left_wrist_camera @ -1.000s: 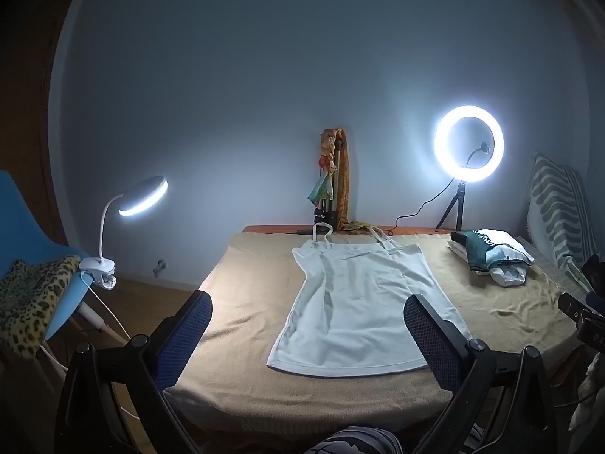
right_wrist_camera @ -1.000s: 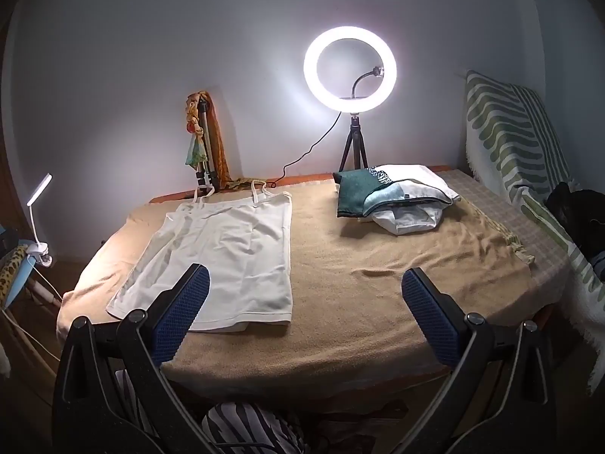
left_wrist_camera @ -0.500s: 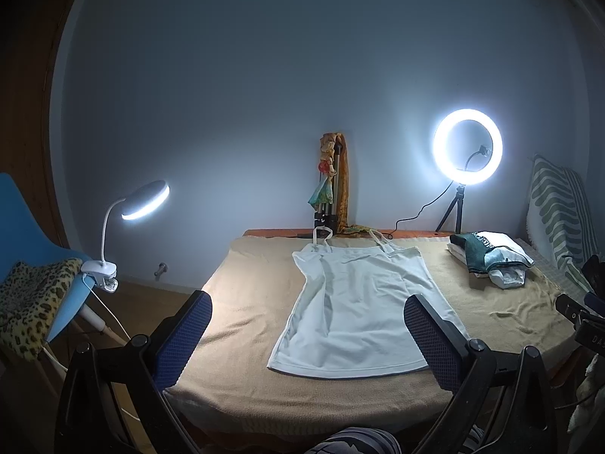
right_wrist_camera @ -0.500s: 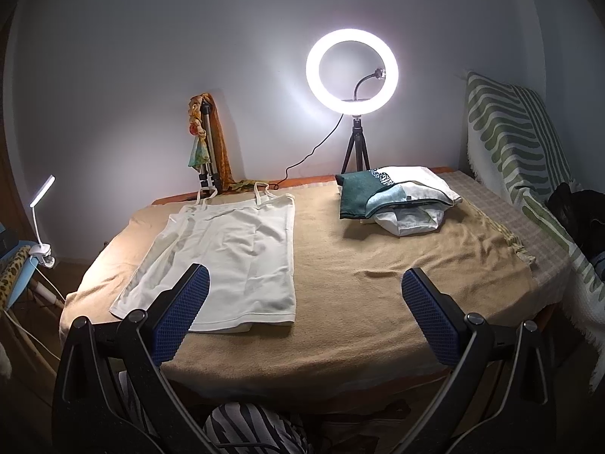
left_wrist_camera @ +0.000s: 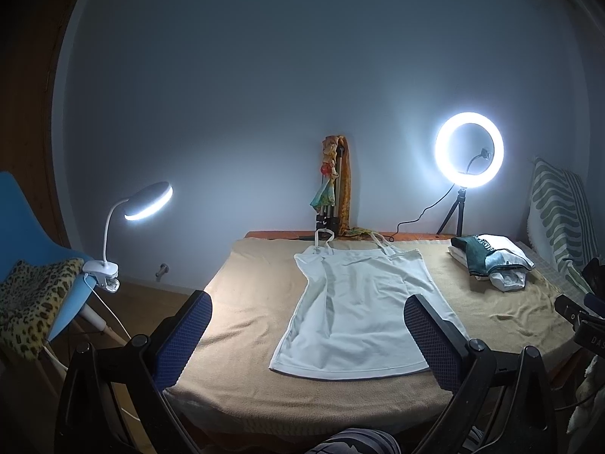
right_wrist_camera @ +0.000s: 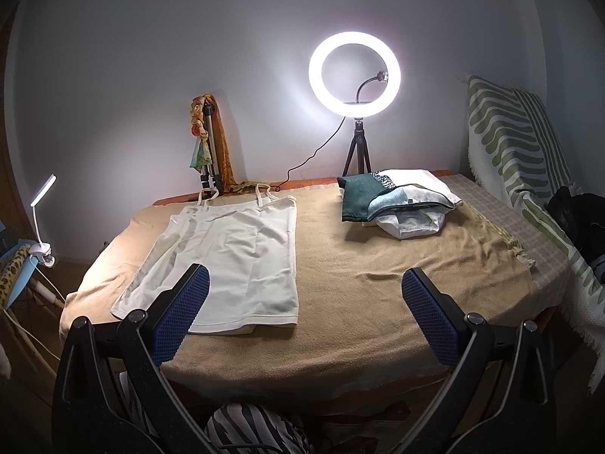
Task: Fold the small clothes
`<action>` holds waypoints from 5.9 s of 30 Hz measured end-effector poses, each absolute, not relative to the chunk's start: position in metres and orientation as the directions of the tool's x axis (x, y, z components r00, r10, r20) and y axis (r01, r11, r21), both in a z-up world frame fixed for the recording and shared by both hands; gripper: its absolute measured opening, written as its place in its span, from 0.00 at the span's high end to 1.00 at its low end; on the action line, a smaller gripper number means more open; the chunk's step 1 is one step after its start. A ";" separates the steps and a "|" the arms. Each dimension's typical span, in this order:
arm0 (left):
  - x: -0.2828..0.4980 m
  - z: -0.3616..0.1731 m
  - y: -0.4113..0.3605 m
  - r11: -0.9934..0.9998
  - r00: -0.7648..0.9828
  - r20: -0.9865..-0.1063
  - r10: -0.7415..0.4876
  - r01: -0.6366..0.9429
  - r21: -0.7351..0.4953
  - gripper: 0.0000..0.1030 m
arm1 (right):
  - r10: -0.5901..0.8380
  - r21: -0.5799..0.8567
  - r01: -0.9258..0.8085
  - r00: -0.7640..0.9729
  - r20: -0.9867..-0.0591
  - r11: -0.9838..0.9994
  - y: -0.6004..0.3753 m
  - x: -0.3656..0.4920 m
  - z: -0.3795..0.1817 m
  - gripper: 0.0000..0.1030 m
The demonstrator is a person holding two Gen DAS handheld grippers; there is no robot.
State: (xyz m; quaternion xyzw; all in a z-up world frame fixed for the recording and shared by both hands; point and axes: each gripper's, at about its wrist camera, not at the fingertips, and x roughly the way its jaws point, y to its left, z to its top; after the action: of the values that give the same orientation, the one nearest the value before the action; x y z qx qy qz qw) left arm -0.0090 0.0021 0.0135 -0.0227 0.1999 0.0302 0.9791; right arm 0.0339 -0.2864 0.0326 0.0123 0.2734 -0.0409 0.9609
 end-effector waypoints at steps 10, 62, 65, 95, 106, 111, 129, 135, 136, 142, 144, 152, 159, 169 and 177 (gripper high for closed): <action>-0.011 0.013 0.003 0.997 0.919 -0.390 0.049 -0.067 -0.032 0.00 | -0.072 -0.001 0.084 0.847 -0.526 0.996 -0.285 0.034 0.032 0.00; 0.108 -0.102 0.078 0.982 0.777 -0.630 0.002 -0.121 -0.145 0.22 | 0.317 0.053 -0.361 0.731 -0.605 0.931 -0.125 0.264 0.018 0.04; 0.123 -0.124 0.081 0.978 0.743 -0.667 -0.049 -0.100 -0.183 0.24 | 0.347 0.079 -0.395 0.674 -0.652 0.915 -0.103 0.302 0.005 0.08; 0.178 -0.201 0.110 0.920 0.639 -0.710 -0.296 -0.011 -0.393 0.81 | 0.165 0.031 -0.399 0.307 -0.937 0.916 0.068 0.532 -0.202 0.58; 0.168 -0.196 0.125 0.881 0.670 -0.660 -0.341 -0.019 -0.474 0.98 | 0.086 -0.052 -0.417 0.304 -0.949 0.908 0.078 0.544 -0.215 0.92; 0.155 -0.182 0.123 0.890 0.703 -0.635 -0.321 -0.007 -0.457 0.98 | 0.305 0.200 -0.317 0.329 -0.894 0.927 0.046 0.559 -0.185 0.92; 0.163 -0.153 0.083 0.888 0.664 -0.615 -0.426 0.175 -0.426 0.98 | 0.321 0.202 -0.310 0.406 -0.856 0.929 -0.027 0.543 -0.152 0.93; 0.172 -0.159 0.042 0.871 0.607 -0.634 -0.479 0.241 -0.428 0.98 | 0.257 0.149 -0.274 0.418 -0.871 0.950 -0.064 0.543 -0.150 0.93; 0.174 -0.161 0.036 0.871 0.600 -0.639 -0.481 0.248 -0.423 0.98 | 0.251 0.147 -0.266 0.416 -0.874 0.953 -0.069 0.544 -0.152 0.93; 0.186 -0.173 0.012 0.877 0.556 -0.681 -0.477 0.254 -0.407 0.98 | 0.238 0.137 -0.263 0.403 -0.884 0.955 -0.078 0.551 -0.169 0.93; 0.191 -0.175 0.004 0.880 0.546 -0.691 -0.473 0.256 -0.400 0.98 | 0.238 0.134 -0.271 0.398 -0.886 0.953 -0.074 0.553 -0.176 0.93; 0.198 -0.182 -0.014 0.885 0.510 -0.724 -0.465 0.292 -0.362 0.81 | 0.215 0.115 -0.271 0.378 -0.901 0.956 -0.072 0.556 -0.200 0.93; 0.190 -0.171 -0.015 0.898 0.537 -0.721 -0.437 0.302 -0.320 0.42 | 0.227 0.141 -0.233 0.402 -0.887 0.962 -0.094 0.551 -0.191 0.59; 0.185 -0.130 0.020 0.933 0.662 -0.658 -0.359 0.234 -0.274 0.41 | 0.302 0.239 -0.188 0.513 -0.803 0.953 -0.157 0.498 -0.107 0.55; 0.199 -0.086 0.033 0.945 0.736 -0.594 -0.324 0.226 -0.236 0.41 | 0.271 0.221 -0.158 0.610 -0.745 0.962 -0.218 0.420 -0.039 0.54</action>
State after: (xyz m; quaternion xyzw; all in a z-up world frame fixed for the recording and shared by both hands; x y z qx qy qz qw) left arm 0.1994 0.0333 -0.0862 -0.0743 0.3318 -0.1480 0.9287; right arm 0.4196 -0.2176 -0.0391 0.0668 0.4251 0.1198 0.8947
